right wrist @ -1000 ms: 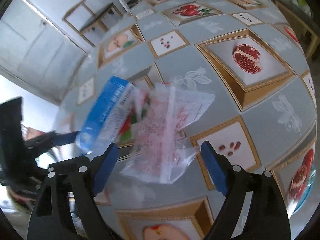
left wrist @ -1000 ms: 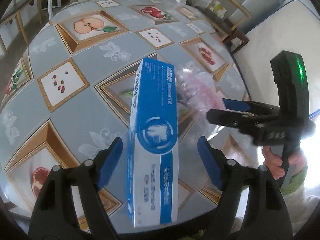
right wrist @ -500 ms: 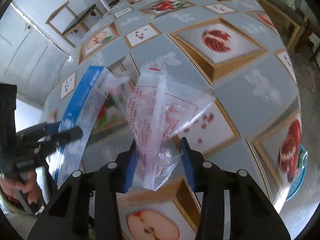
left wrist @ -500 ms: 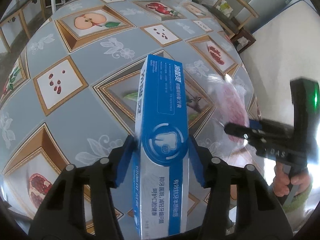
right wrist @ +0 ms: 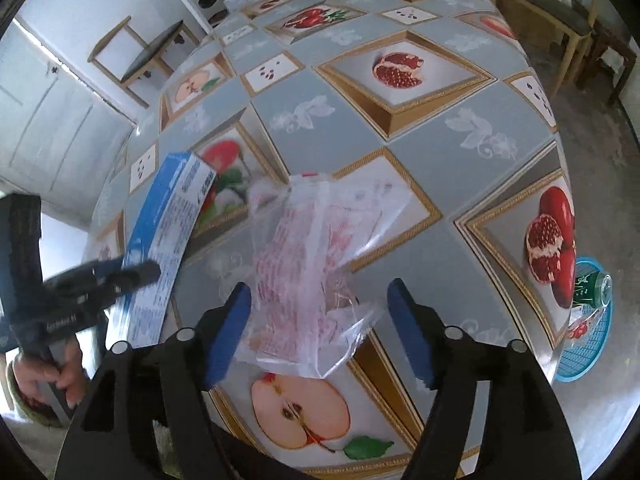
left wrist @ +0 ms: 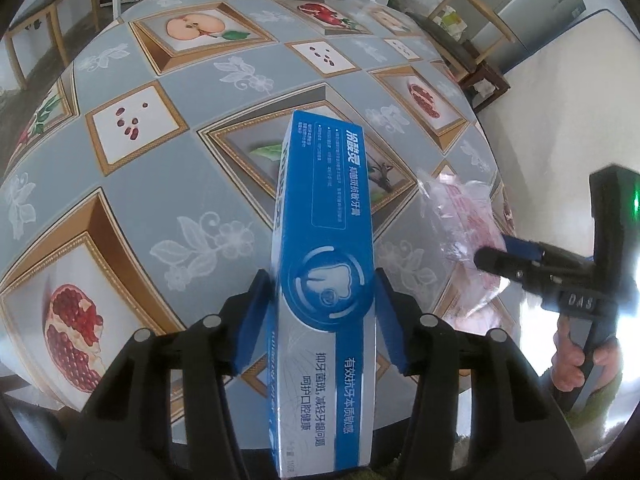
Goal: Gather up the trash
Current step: 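Lift the plastic bag with the right tool while the left tool holds the toothpaste box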
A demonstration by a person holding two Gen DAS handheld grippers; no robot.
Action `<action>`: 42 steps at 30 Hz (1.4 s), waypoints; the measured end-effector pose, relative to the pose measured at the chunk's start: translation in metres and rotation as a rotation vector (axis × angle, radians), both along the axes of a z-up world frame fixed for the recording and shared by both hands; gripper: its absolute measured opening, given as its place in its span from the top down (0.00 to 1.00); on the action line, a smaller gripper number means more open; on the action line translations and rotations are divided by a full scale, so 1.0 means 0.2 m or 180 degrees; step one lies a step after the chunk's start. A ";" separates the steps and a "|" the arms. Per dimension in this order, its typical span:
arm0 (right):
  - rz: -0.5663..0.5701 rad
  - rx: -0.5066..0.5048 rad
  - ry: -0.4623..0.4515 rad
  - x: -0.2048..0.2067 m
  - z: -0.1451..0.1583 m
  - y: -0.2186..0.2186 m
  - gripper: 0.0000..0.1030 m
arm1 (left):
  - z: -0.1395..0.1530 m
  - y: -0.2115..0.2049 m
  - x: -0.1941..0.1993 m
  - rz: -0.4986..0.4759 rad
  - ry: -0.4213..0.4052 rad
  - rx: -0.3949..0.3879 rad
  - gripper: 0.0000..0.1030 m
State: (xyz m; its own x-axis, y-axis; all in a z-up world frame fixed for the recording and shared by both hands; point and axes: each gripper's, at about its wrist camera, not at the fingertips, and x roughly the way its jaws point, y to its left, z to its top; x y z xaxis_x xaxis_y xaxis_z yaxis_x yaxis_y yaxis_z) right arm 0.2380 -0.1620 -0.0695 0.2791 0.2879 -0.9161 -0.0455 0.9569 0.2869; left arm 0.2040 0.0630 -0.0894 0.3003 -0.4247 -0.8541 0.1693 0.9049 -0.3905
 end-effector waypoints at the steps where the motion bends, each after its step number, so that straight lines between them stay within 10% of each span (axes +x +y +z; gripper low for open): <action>1: -0.0023 -0.0003 -0.0006 0.01 0.00 0.01 0.30 | 0.00 0.00 0.00 0.0006 -0.0005 0.0002 0.52; 13: 0.0019 -0.0186 0.0023 0.04 -0.07 0.11 0.30 | 0.01 -0.03 -0.03 -0.0014 -0.0114 0.0139 0.52; 30: 0.0028 -0.0397 -0.0007 0.03 -0.06 0.13 0.70 | 0.03 -0.03 -0.07 0.0106 -0.0295 0.0206 0.53; 42: -0.0088 -0.0297 -0.0079 0.01 0.01 0.11 0.76 | 0.08 0.00 -0.09 0.0149 -0.0440 0.0142 0.53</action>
